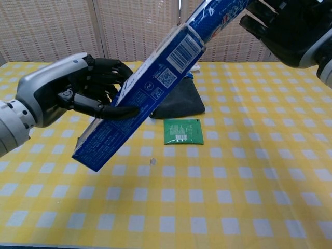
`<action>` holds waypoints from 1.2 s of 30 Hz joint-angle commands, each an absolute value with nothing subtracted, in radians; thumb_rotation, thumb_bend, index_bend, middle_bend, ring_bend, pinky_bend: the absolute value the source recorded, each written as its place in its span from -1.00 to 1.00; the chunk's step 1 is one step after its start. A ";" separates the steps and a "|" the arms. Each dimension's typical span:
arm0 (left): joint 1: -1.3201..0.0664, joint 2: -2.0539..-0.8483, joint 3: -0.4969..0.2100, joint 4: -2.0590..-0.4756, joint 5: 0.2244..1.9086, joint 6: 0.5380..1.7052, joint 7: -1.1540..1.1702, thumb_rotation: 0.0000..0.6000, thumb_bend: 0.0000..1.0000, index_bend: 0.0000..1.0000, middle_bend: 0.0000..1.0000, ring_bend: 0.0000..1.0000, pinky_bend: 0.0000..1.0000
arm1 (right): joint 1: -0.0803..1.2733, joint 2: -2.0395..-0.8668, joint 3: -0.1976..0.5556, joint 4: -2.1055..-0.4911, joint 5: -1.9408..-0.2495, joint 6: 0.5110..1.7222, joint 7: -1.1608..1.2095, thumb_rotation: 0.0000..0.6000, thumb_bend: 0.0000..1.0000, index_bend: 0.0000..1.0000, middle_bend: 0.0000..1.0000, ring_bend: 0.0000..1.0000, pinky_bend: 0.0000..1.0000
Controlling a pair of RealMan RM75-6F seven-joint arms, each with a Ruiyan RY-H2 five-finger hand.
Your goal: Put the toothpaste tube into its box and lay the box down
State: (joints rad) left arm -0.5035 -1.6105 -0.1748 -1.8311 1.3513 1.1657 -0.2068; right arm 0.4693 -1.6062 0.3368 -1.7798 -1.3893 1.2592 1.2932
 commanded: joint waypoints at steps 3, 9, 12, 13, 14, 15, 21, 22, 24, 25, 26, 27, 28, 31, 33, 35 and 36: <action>-0.506 -1.616 -0.178 -1.835 1.358 1.171 -0.211 1.00 -0.50 0.36 0.62 0.41 0.40 | 0.472 -1.621 0.334 -1.762 -1.392 1.254 1.305 1.00 -0.13 0.48 0.15 0.66 0.73; -0.505 -1.621 -0.179 -1.840 1.368 1.184 -0.216 1.00 -0.50 0.35 0.62 0.41 0.40 | 0.478 -1.645 0.328 -1.733 -1.393 1.246 1.310 1.00 -0.12 0.48 0.15 0.66 0.73; -0.507 -1.623 -0.176 -1.837 1.371 1.182 -0.214 1.00 -0.50 0.35 0.62 0.41 0.40 | 0.483 -1.660 0.323 -1.723 -1.395 1.240 1.305 1.00 -0.12 0.48 0.15 0.66 0.73; -0.508 -1.624 -0.176 -1.836 1.373 1.182 -0.212 1.00 -0.50 0.36 0.62 0.41 0.40 | 0.485 -1.666 0.321 -1.721 -1.395 1.237 1.304 1.00 -0.12 0.48 0.15 0.66 0.73; -0.509 -1.626 -0.176 -1.835 1.374 1.183 -0.210 1.00 -0.50 0.36 0.62 0.41 0.40 | 0.487 -1.671 0.320 -1.720 -1.396 1.236 1.302 1.00 -0.12 0.48 0.15 0.66 0.73; -0.509 -1.628 -0.176 -1.835 1.374 1.183 -0.208 1.00 -0.50 0.36 0.62 0.41 0.40 | 0.488 -1.676 0.318 -1.719 -1.397 1.234 1.299 1.00 -0.13 0.48 0.15 0.66 0.73; -0.514 -1.632 -0.175 -1.838 1.376 1.181 -0.201 1.00 -0.50 0.36 0.61 0.41 0.40 | 0.499 -1.701 0.311 -1.710 -1.399 1.222 1.276 1.00 -0.12 0.48 0.15 0.66 0.73; -0.515 -1.633 -0.175 -1.838 1.375 1.180 -0.198 1.00 -0.50 0.36 0.62 0.41 0.40 | 0.500 -1.703 0.310 -1.710 -1.399 1.221 1.271 1.00 -0.12 0.48 0.15 0.66 0.73; -0.518 -1.636 -0.175 -1.838 1.373 1.178 -0.192 1.00 -0.50 0.36 0.62 0.41 0.40 | 0.505 -1.711 0.307 -1.711 -1.403 1.217 1.253 1.00 -0.12 0.48 0.15 0.66 0.73; -0.518 -1.637 -0.175 -1.839 1.373 1.178 -0.191 1.00 -0.50 0.36 0.61 0.41 0.40 | 0.505 -1.712 0.307 -1.711 -1.402 1.217 1.251 1.00 -0.13 0.48 0.15 0.66 0.73; -0.519 -1.638 -0.175 -1.839 1.373 1.177 -0.188 1.00 -0.50 0.36 0.61 0.41 0.40 | 0.507 -1.714 0.305 -1.712 -1.403 1.216 1.244 1.00 -0.13 0.48 0.15 0.66 0.73; -0.522 -1.641 -0.172 -1.840 1.377 1.174 -0.185 1.00 -0.50 0.36 0.62 0.41 0.40 | 0.513 -1.720 0.298 -1.714 -1.411 1.209 1.226 1.00 -0.12 0.48 0.15 0.66 0.73; -0.523 -1.642 -0.170 -1.840 1.379 1.174 -0.184 1.00 -0.50 0.36 0.62 0.41 0.40 | 0.515 -1.723 0.297 -1.716 -1.412 1.208 1.217 1.00 -0.12 0.48 0.15 0.66 0.73; -0.528 -1.648 -0.165 -1.840 1.384 1.169 -0.172 1.00 -0.50 0.36 0.62 0.41 0.40 | 0.522 -1.730 0.291 -1.728 -1.418 1.204 1.182 1.00 -0.12 0.48 0.15 0.65 0.73; -0.529 -1.651 -0.168 -1.840 1.382 1.171 -0.172 1.00 -0.50 0.35 0.62 0.41 0.40 | 0.522 -1.730 0.289 -1.736 -1.422 1.204 1.168 1.00 -0.12 0.48 0.15 0.65 0.73; -0.530 -1.654 -0.174 -1.839 1.377 1.173 -0.172 1.00 -0.50 0.36 0.62 0.41 0.39 | 0.521 -1.728 0.282 -1.743 -1.426 1.205 1.148 1.00 -0.13 0.48 0.15 0.65 0.73; -0.530 -1.654 -0.175 -1.839 1.375 1.173 -0.174 1.00 -0.50 0.36 0.62 0.41 0.40 | 0.521 -1.728 0.279 -1.745 -1.426 1.206 1.137 1.00 -0.12 0.48 0.15 0.65 0.73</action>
State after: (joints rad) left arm -0.5301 -1.6533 -0.1749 -1.8393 1.3758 1.1725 -0.1732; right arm 0.5206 -1.7284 0.2842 -1.7402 -1.4235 1.2056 1.1480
